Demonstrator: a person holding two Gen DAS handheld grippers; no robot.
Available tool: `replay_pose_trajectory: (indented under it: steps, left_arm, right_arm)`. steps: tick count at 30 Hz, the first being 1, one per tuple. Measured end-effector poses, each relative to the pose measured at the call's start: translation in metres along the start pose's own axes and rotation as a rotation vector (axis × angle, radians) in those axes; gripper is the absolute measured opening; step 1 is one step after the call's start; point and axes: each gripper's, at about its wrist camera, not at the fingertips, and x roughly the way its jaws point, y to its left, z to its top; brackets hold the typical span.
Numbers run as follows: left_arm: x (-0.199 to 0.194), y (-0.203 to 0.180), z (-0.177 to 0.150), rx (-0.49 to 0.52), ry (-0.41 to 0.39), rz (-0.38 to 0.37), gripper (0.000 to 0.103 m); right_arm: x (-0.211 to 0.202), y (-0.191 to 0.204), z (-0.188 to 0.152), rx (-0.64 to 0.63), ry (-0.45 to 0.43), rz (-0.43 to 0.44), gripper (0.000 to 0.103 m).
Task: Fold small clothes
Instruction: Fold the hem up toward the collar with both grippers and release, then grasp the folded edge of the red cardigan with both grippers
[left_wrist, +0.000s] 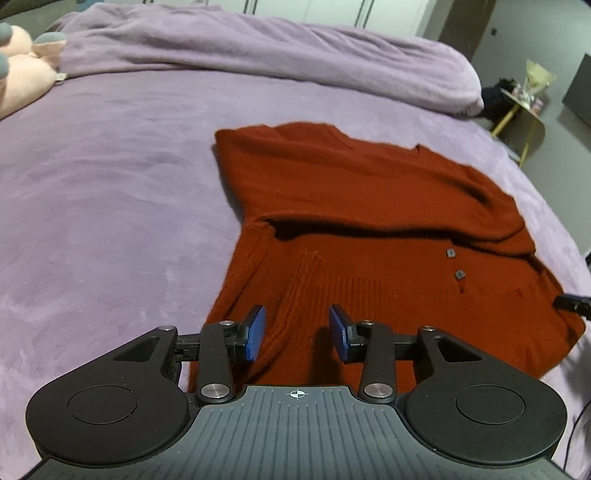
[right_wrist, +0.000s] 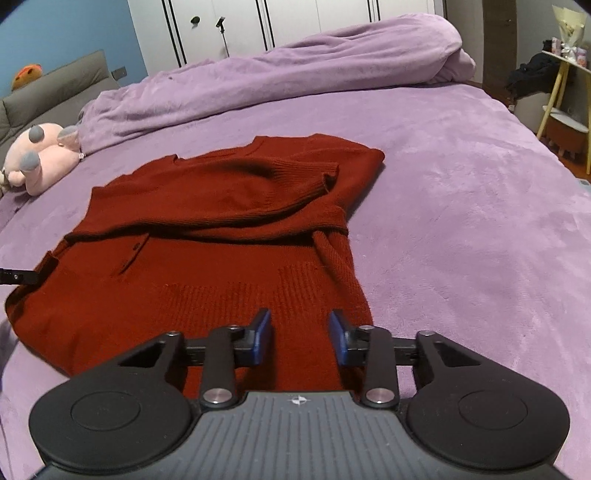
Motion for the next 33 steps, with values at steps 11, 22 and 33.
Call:
replay_pose_trajectory:
  steps: [11, 22, 33]
  left_arm:
    - [0.021, 0.006, 0.004, -0.029, 0.051, -0.009, 0.038]
    - [-0.033, 0.0, 0.046, -0.028, -0.147, -0.044, 0.008]
    - [0.06, 0.01, 0.095, -0.097, -0.095, 0.073, 0.01]
  right_arm:
    - [0.018, -0.005, 0.009, 0.046, 0.064, 0.072, 0.03]
    - [-0.014, 0.015, 0.043, 0.008, -0.118, 0.042, 0.005]
    - [0.074, 0.003, 0.092, 0.071, -0.094, -0.074, 0.006]
